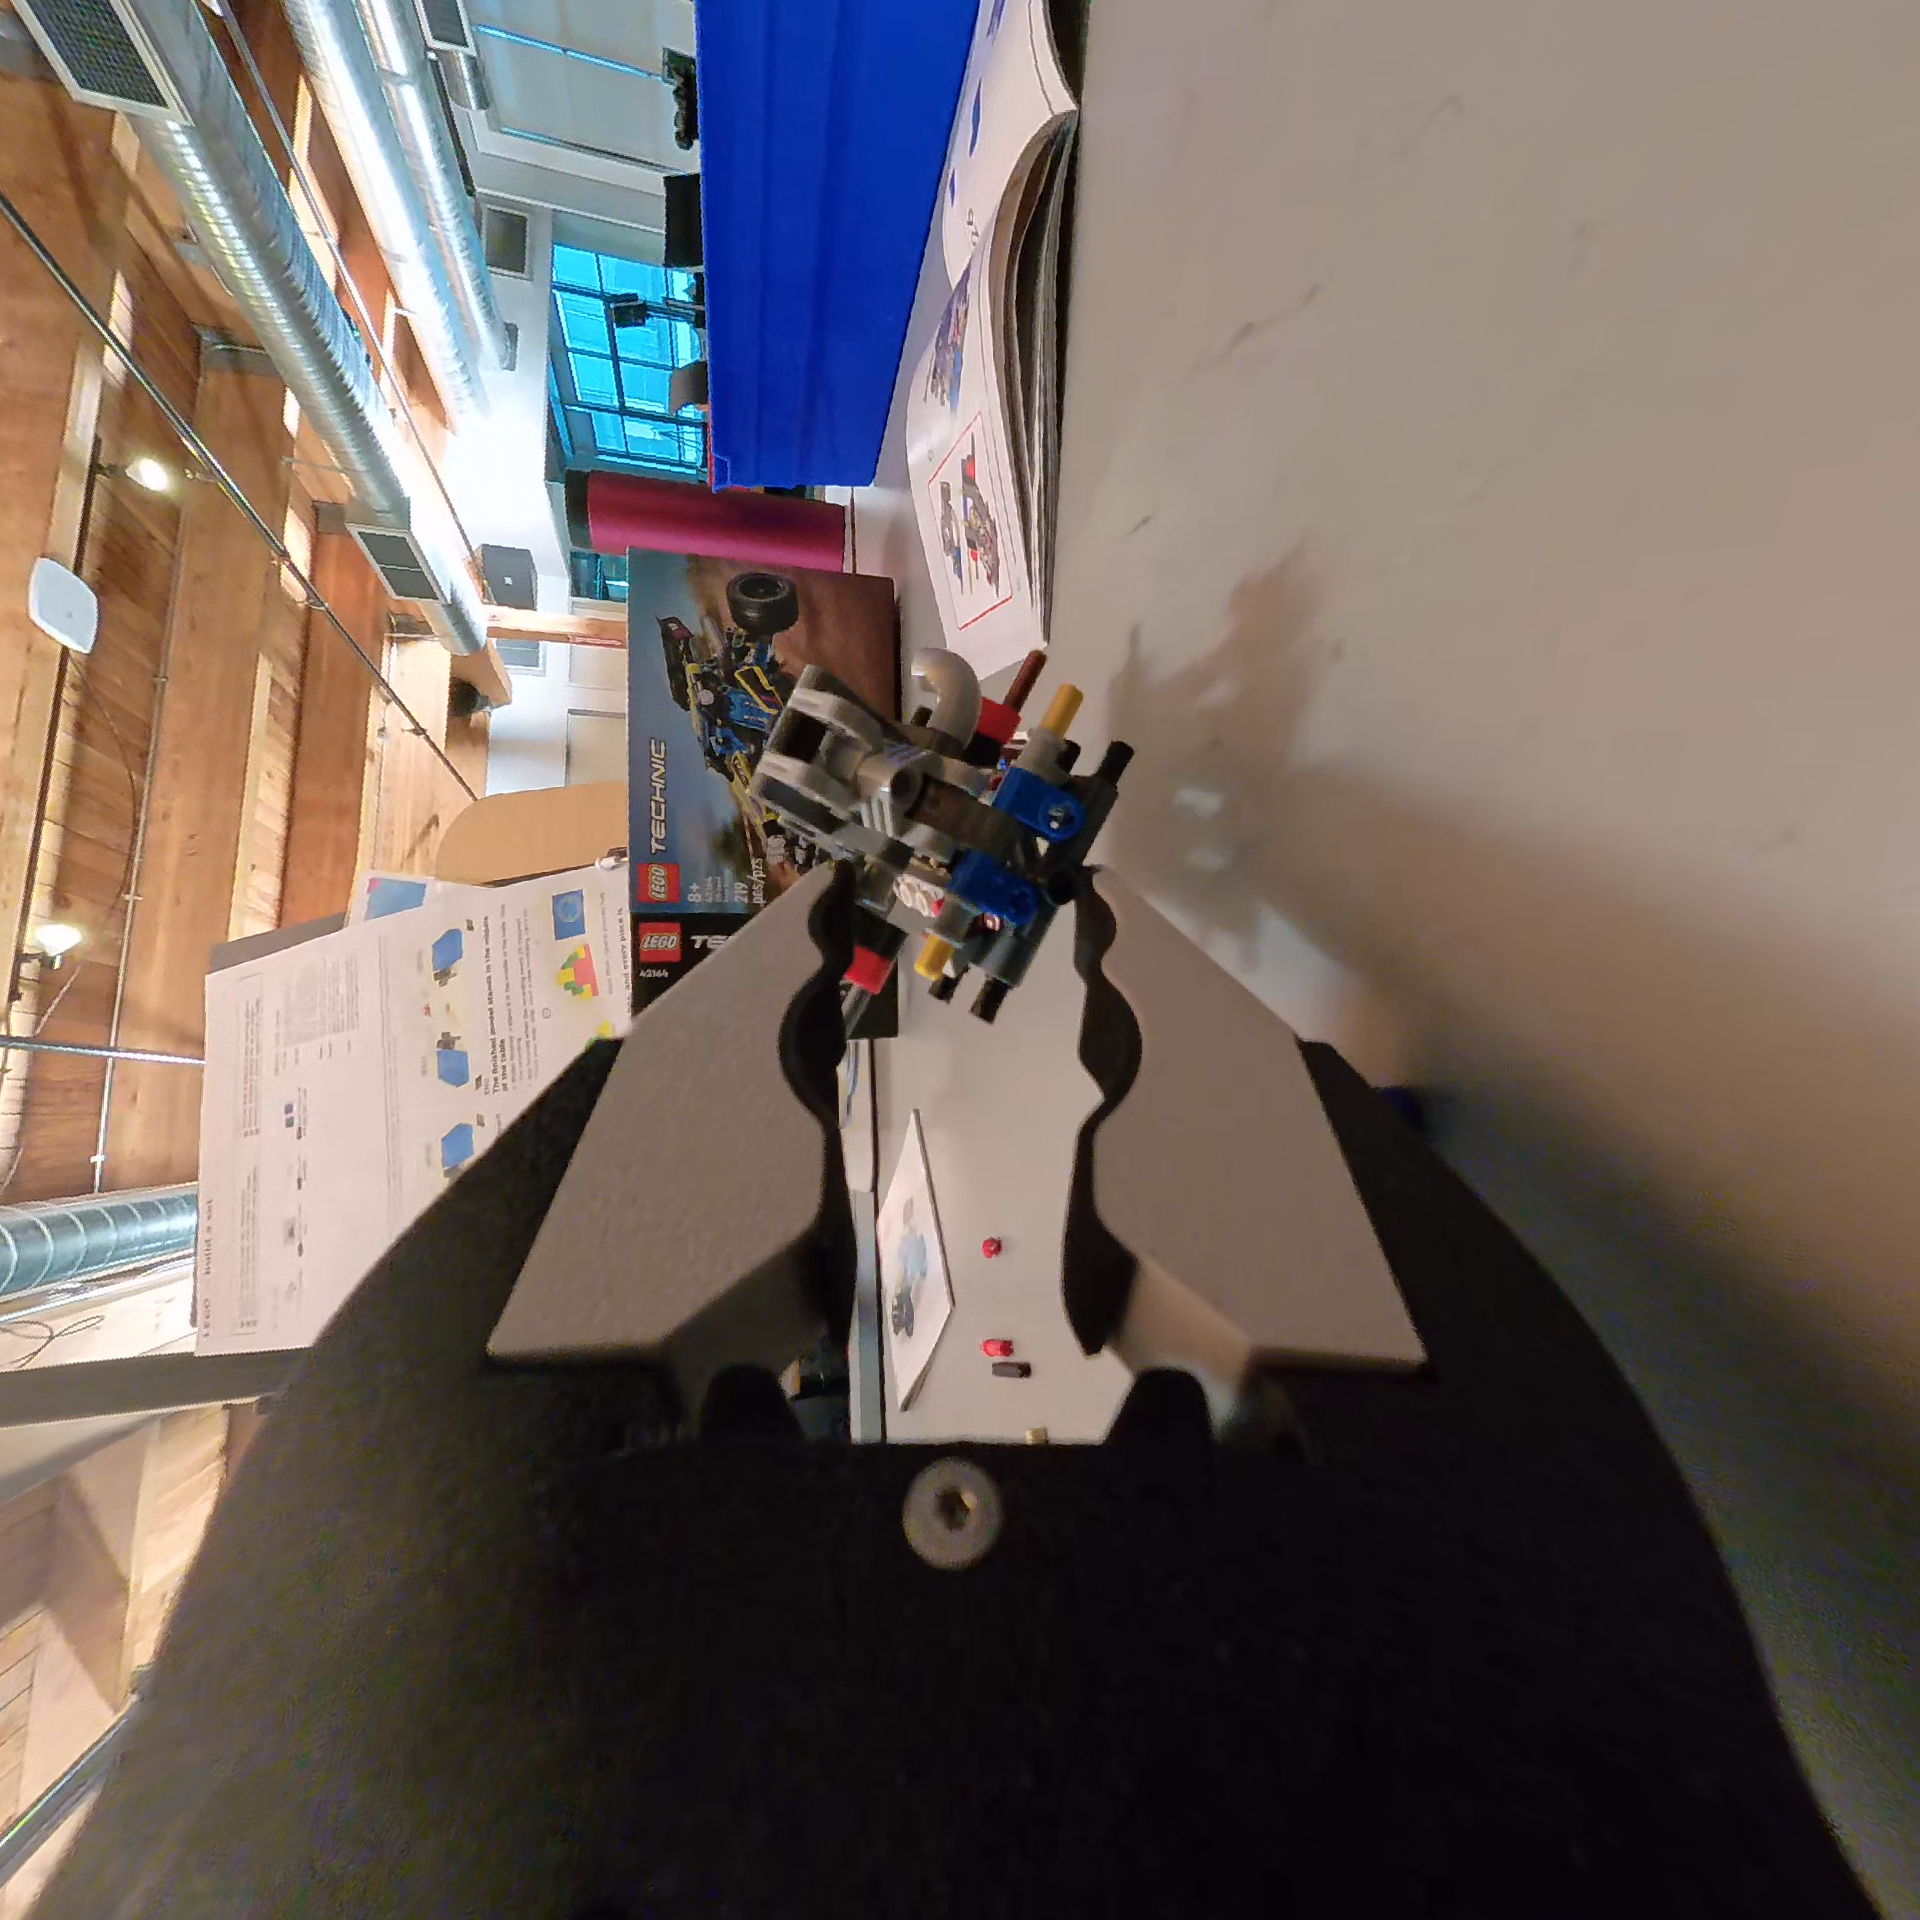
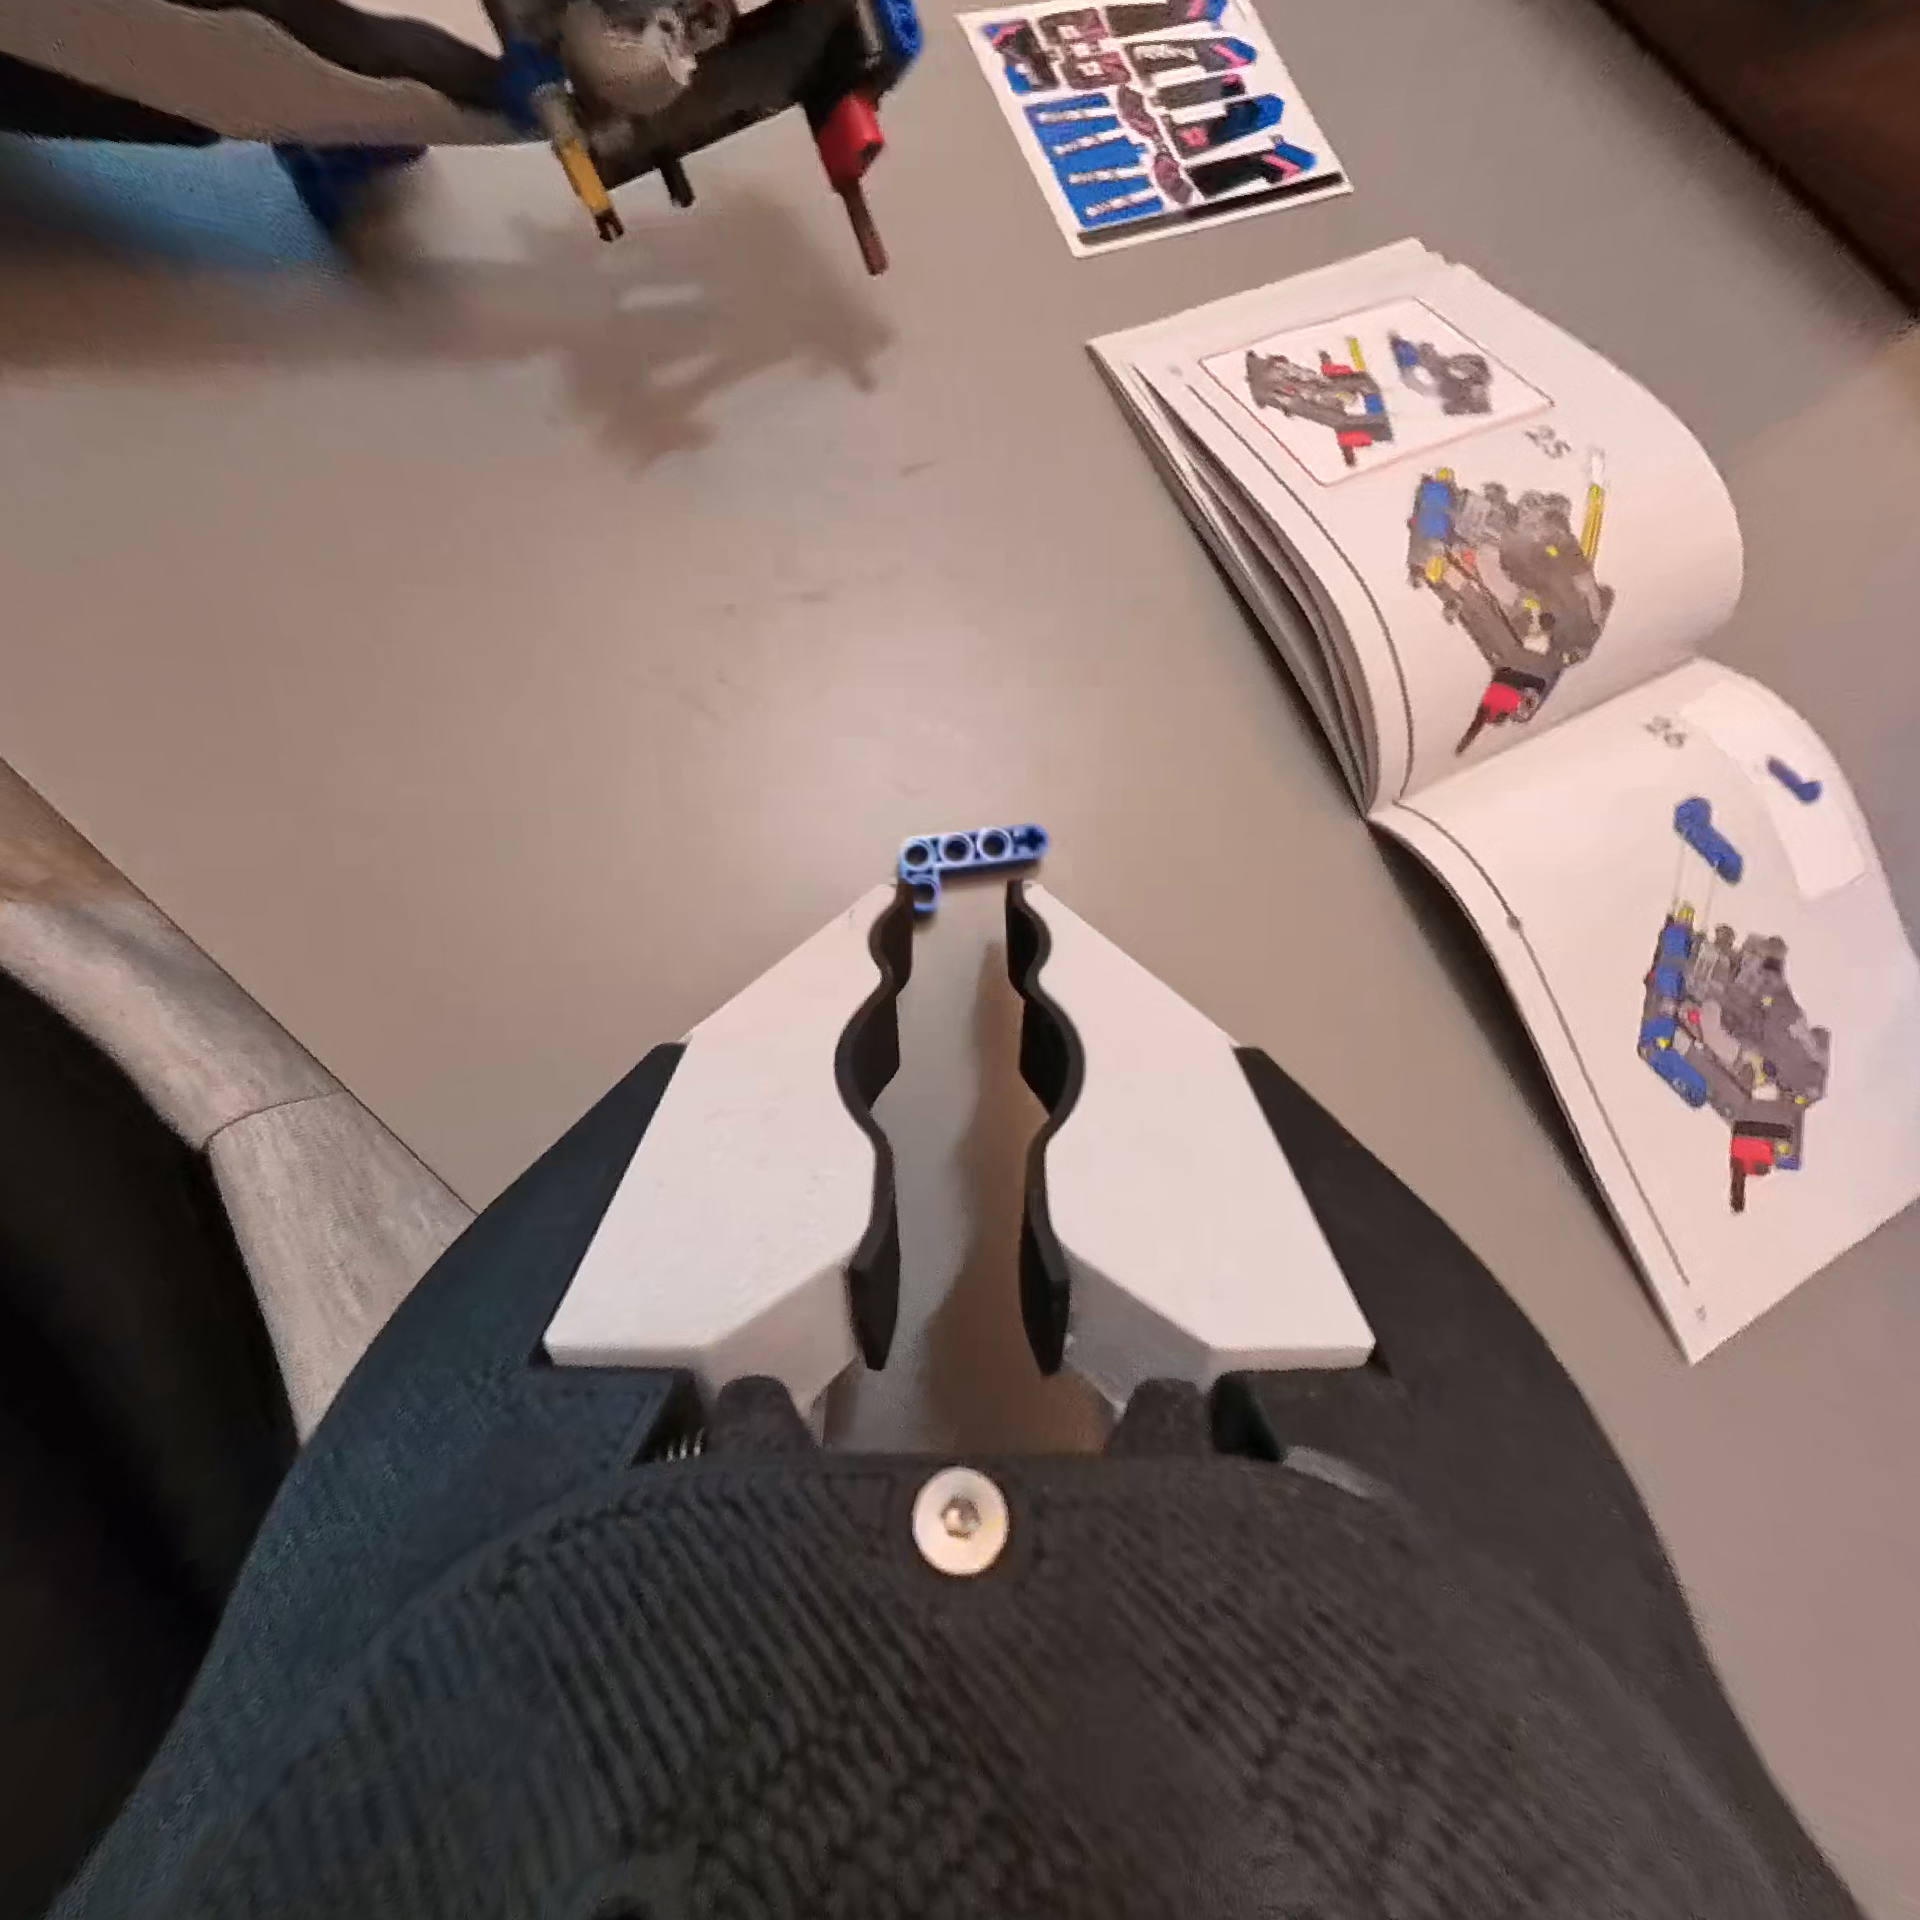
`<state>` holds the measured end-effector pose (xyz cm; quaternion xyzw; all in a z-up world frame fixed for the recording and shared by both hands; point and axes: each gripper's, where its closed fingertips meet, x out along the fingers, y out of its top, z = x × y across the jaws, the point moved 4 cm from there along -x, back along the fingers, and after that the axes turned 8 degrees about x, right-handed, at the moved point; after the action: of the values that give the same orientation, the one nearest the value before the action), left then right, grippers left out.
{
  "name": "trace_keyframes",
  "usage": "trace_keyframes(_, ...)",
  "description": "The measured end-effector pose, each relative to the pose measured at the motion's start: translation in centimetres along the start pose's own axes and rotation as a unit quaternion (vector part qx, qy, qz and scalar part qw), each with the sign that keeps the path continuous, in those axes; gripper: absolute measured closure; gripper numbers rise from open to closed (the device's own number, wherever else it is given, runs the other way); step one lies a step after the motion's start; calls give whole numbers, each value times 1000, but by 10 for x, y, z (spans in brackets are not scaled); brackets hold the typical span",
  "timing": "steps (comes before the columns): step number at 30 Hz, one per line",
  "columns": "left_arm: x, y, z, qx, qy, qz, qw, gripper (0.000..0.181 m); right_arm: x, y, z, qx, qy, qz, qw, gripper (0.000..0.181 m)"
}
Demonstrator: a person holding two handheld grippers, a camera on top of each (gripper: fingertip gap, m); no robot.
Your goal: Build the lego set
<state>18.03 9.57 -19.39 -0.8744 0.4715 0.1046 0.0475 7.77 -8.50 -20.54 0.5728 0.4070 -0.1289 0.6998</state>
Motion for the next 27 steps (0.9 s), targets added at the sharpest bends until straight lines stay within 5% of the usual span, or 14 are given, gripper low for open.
trace_keyframes(6,4,19,-12,29,11,29,999,142,-6,7,-7,-35,23,43,998,150)
trace_keyframes(10,22,47,-19,87,-4,53,995,142,-17,35,-20,-9,92,115,989,156)
trace_keyframes(14,42,73,-27,170,-26,58,983,142,-21,44,-10,-19,75,135,988,156)
trace_keyframes(21,69,112,-32,278,-52,56,957,142,-20,36,11,12,69,134,988,157)
trace_keyframes(27,80,136,-28,292,-73,52,952,142,-22,13,24,16,76,131,988,160)
